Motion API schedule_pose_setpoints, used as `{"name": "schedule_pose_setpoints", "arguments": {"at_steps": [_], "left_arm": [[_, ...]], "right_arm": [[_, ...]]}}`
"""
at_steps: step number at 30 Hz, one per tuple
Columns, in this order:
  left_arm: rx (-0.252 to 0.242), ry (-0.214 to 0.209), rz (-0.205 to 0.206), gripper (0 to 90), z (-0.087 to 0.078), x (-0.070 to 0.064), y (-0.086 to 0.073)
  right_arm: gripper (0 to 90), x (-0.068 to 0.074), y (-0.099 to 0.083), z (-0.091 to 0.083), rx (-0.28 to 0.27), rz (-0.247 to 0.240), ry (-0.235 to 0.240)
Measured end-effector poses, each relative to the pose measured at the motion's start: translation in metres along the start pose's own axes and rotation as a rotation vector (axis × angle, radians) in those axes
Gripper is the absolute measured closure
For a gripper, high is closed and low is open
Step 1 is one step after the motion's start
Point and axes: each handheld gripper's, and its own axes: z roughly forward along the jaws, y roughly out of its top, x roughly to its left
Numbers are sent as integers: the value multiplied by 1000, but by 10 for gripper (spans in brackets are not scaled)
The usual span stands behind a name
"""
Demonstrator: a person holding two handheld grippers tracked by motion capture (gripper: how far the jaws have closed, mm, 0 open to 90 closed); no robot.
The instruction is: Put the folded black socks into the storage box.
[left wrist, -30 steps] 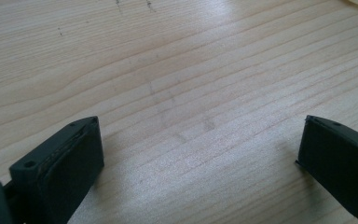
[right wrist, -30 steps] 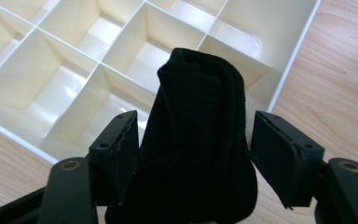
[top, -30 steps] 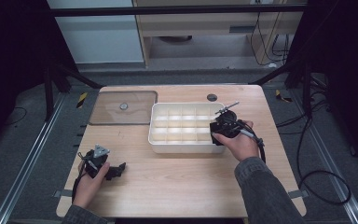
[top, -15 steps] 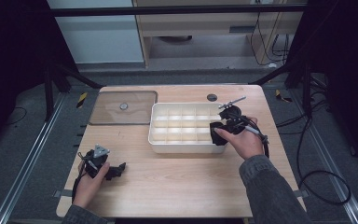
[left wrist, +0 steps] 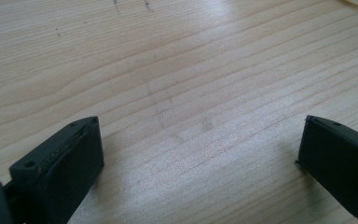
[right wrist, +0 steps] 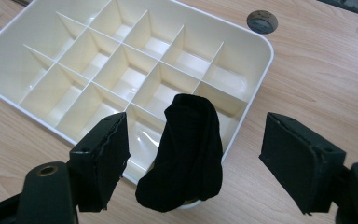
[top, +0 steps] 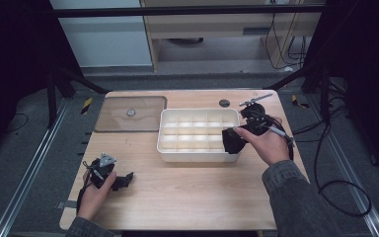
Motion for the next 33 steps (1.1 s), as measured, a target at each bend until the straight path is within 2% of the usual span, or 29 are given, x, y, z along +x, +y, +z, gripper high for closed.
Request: {"name": "schedule_pose_setpoints", "arguments": {"at_steps": [3, 7, 13, 17, 20, 27, 33], "left_arm": [[-1, -1, 1, 0, 0, 0, 0], [-2, 0, 0, 0, 0, 0, 0], [-2, 0, 0, 0, 0, 0, 0], [-3, 1, -1, 0, 0, 0, 0], [-3, 1, 0, 0, 0, 0, 0], [0, 0, 0, 0, 0, 0, 0], [-5, -1, -1, 0, 0, -1, 0]], "right_arm": [[249, -2, 4, -7, 7, -10, -1], [353, -4, 10, -18, 2, -24, -11], [607, -7, 19, -33, -14, -44, -4], [802, -5, 23, -37, -16, -61, -17], [900, -4, 28, -39, -14, -71, -17], [900, 0, 40, -40, 12, -91, -10], [900, 2, 46, -27, 32, -99, -13]]}}
